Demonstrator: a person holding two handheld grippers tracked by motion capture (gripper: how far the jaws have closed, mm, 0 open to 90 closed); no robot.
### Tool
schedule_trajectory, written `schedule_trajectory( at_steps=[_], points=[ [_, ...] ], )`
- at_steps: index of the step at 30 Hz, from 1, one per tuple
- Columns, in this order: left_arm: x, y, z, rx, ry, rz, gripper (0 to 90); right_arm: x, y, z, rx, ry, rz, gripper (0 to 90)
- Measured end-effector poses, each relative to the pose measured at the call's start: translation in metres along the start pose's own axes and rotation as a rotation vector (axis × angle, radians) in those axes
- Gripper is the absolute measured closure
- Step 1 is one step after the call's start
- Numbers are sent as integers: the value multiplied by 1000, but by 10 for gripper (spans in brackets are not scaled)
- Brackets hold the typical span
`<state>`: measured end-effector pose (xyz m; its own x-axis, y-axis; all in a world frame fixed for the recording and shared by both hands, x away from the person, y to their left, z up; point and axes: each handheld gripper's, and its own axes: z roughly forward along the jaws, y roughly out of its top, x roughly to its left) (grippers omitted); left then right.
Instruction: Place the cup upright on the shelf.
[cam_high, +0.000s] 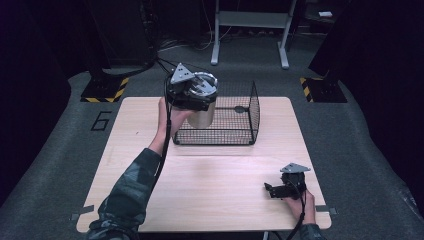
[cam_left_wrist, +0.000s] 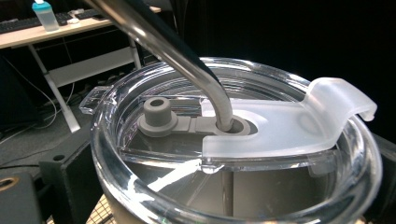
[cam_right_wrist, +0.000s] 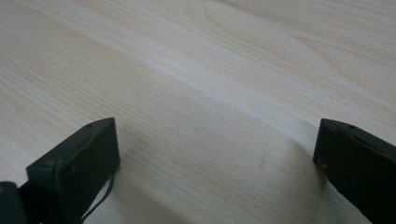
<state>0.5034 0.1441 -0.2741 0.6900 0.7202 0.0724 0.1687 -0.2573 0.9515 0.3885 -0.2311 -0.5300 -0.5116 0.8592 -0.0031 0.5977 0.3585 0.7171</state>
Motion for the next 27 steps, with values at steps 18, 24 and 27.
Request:
schedule_trajectory(
  at_steps=[18, 24, 27],
  points=[
    [10, -4, 32, 41, 15, -22, 35, 0, 0, 0, 2, 2, 6, 1],
    [14, -7, 45, 60, 27, -28, 35, 0, 0, 0, 2, 2, 2, 1],
    [17, -11, 52, 80, 31, -29, 35, 0, 0, 0, 2, 3, 3, 1]
  ],
)
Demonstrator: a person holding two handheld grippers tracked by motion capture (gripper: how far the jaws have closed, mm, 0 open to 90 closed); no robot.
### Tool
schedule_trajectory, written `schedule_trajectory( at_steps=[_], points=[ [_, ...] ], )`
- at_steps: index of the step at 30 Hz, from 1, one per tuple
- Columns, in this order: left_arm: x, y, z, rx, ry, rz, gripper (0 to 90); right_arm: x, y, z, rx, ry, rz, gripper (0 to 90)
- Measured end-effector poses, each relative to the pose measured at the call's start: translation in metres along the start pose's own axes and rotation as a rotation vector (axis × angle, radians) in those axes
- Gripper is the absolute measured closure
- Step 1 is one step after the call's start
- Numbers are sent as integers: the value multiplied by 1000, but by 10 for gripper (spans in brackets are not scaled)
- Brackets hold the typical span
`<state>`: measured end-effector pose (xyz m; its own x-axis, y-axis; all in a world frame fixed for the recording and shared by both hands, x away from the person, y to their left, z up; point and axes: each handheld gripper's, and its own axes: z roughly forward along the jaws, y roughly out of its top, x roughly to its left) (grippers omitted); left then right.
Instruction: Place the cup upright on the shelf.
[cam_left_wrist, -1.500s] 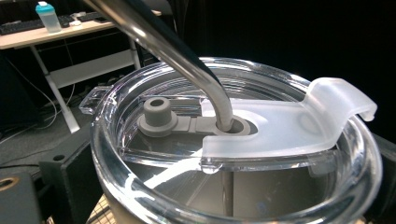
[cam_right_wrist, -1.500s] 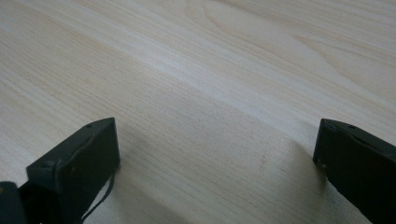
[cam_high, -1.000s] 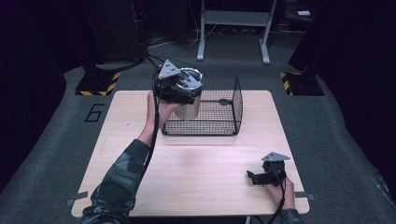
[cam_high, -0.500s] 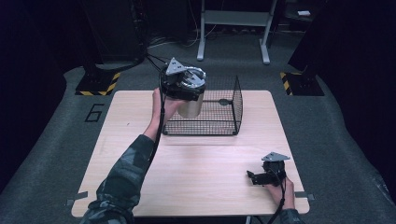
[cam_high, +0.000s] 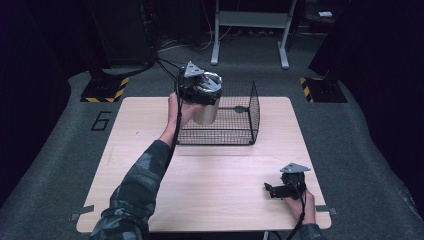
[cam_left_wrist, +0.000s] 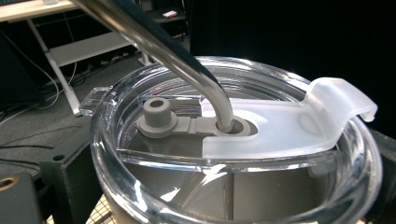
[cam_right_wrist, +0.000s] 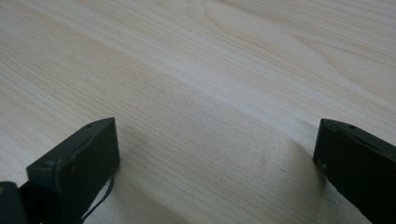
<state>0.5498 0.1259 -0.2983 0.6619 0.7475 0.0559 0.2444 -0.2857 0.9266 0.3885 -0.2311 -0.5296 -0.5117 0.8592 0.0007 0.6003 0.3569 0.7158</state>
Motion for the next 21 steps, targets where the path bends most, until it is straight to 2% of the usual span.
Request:
schedule_trajectory(
  at_steps=[7, 10, 11, 16, 20, 21],
  points=[
    [4, -4, 11, 30, 0, 4, 35, 0, 0, 0, -3, -1, -4, 1],
    [4, -6, 17, 29, 6, -8, 35, 0, 0, 0, -3, -1, -4, 2],
    [5, -6, 20, 47, 3, -1, 35, 0, 0, 0, -3, -1, -3, 1],
    [7, -9, 28, 59, 14, -1, 35, 0, 0, 0, -3, -1, -2, 2],
    [9, -11, 32, 78, 7, -2, 35, 0, 0, 0, -4, -2, -1, 2],
    [9, -12, 34, 77, 6, -12, 35, 0, 0, 0, -4, 1, 1, 2]
  ],
)
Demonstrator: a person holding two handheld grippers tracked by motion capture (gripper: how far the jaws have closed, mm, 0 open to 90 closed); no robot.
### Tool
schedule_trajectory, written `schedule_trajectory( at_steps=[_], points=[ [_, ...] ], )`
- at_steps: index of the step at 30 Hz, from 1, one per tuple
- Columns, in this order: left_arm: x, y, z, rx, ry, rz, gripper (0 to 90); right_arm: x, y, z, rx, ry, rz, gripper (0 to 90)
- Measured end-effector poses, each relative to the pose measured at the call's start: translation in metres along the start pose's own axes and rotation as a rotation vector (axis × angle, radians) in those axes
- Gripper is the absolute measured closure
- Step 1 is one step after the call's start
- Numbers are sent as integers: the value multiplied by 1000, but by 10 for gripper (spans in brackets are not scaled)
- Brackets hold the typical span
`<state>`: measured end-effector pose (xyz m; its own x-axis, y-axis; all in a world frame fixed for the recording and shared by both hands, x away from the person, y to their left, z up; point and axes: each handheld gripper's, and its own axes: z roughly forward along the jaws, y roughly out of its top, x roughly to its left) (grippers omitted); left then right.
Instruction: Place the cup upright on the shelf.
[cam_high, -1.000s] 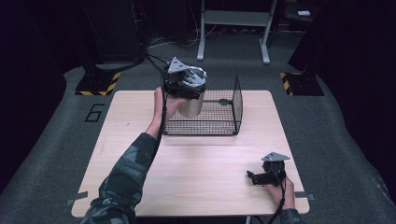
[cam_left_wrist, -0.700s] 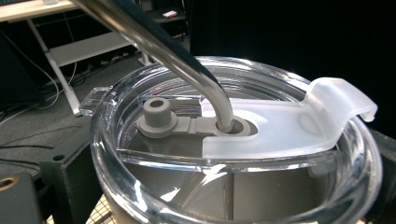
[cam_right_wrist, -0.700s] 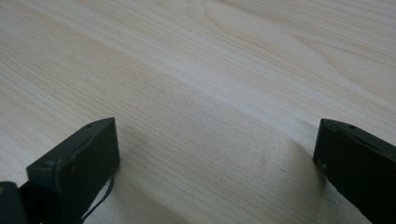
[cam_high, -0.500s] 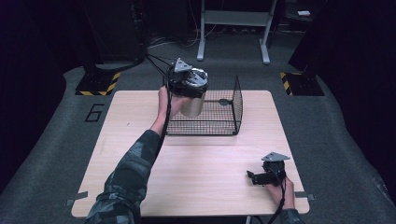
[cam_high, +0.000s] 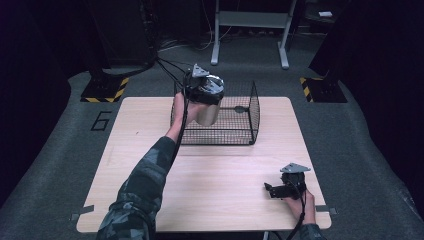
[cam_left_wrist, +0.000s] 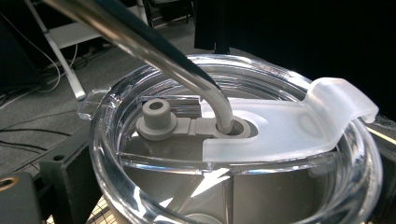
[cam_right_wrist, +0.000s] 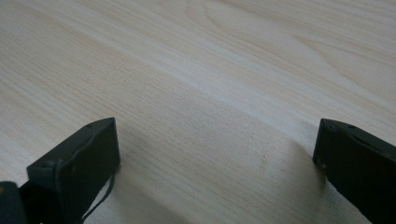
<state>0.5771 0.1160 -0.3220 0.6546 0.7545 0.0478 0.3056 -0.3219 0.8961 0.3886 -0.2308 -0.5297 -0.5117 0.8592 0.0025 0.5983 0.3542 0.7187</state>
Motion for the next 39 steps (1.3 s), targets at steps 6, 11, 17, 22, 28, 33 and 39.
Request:
schedule_trajectory(
  at_steps=[6, 11, 17, 22, 28, 33, 39],
  points=[
    [3, -7, 12, 22, 2, -8, 36, 0, 0, 0, 0, 0, 1, 2],
    [6, -10, 19, 44, 1, -9, 36, 0, 0, 0, 0, 0, 0, 2],
    [8, -16, 30, 56, 8, -49, 36, 0, 0, 0, 0, 0, 1, 2],
    [11, -21, 38, 80, 12, -51, 36, 0, 0, 0, -4, -2, 1, 2],
    [12, -28, 50, 91, 18, -73, 37, 0, 0, 0, -4, -1, 0, 2],
    [13, -31, 59, 101, 21, -87, 37, 0, 0, 0, 1, -2, -5, 2],
    [15, -35, 67, 111, 22, -93, 37, 0, 0, 0, 0, 0, 0, 2]
  ],
)
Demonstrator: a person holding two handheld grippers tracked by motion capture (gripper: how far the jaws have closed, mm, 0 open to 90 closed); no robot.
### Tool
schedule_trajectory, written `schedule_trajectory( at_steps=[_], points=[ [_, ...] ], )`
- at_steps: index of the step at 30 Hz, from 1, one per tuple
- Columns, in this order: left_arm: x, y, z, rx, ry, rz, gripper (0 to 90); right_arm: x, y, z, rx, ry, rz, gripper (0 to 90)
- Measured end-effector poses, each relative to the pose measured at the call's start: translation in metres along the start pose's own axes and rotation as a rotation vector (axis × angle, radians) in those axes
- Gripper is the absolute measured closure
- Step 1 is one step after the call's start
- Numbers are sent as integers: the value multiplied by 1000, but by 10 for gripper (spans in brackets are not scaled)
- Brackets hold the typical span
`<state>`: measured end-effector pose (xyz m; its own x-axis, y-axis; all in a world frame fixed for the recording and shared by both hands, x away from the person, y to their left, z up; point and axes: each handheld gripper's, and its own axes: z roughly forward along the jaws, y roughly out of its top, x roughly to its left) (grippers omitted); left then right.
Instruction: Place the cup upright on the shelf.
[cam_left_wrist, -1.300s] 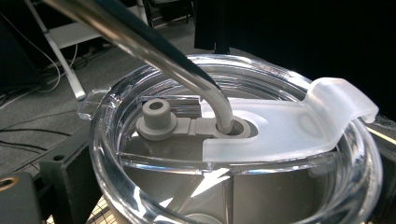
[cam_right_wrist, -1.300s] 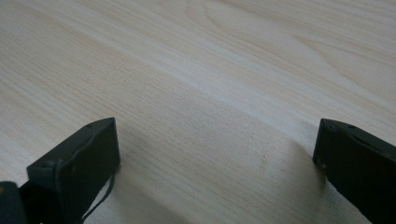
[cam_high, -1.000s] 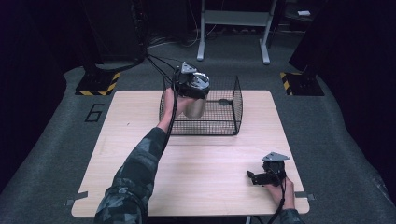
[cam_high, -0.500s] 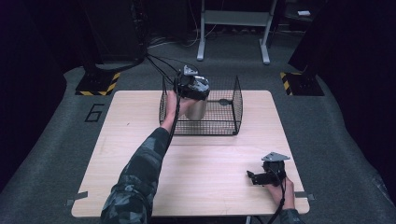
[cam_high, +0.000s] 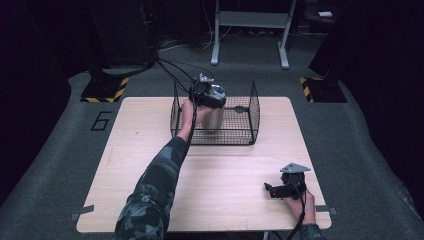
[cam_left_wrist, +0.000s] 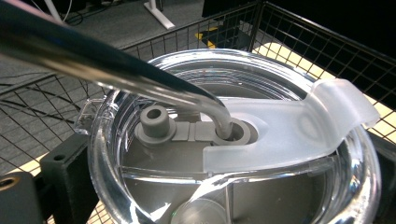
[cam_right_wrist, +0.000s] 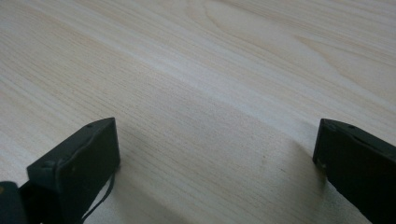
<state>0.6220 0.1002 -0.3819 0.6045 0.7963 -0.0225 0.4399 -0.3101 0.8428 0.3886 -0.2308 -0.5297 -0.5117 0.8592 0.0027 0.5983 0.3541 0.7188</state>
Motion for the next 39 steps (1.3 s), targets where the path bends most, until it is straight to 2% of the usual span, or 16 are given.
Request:
schedule_trajectory(
  at_steps=[9, 13, 17, 19, 23, 25, 26, 28, 30, 31, 38, 39],
  points=[
    [0, -3, 12, 7, 4, -24, 38, 0, 0, 0, 0, 1, -1, 3],
    [0, -4, 15, 19, 4, -12, 38, 0, 0, 0, 0, 4, -5, 3],
    [1, -6, 19, 28, 10, -25, 38, 0, 0, 0, 2, 2, 0, 3],
    [2, -7, 19, 44, 7, -17, 38, 0, 0, 0, 0, 4, -4, 3],
    [3, -9, 20, 26, 6, -30, 38, 0, 0, 0, 3, 4, 1, 3],
    [3, -10, 19, 31, 2, -26, 38, 0, 0, -1, 4, -2, -3, 3],
    [3, -11, 18, 44, -4, -7, 38, 0, 0, 0, 3, 7, -1, 3],
    [2, -12, 19, 33, -7, -7, 38, 0, 0, -1, 5, -2, -2, 3],
    [-4, -16, 16, 32, -1, 22, 38, 0, 0, 0, 3, 6, 0, 3],
    [-5, -17, 16, 17, 5, 13, 38, 0, 0, 0, 3, 5, -1, 3],
    [-4, -19, 12, 17, 2, 10, 37, 1, 0, 0, 0, 1, 3, 3],
    [-4, -19, 11, 24, 2, 24, 37, 1, 0, 0, 0, 2, 3, 3]
  ],
)
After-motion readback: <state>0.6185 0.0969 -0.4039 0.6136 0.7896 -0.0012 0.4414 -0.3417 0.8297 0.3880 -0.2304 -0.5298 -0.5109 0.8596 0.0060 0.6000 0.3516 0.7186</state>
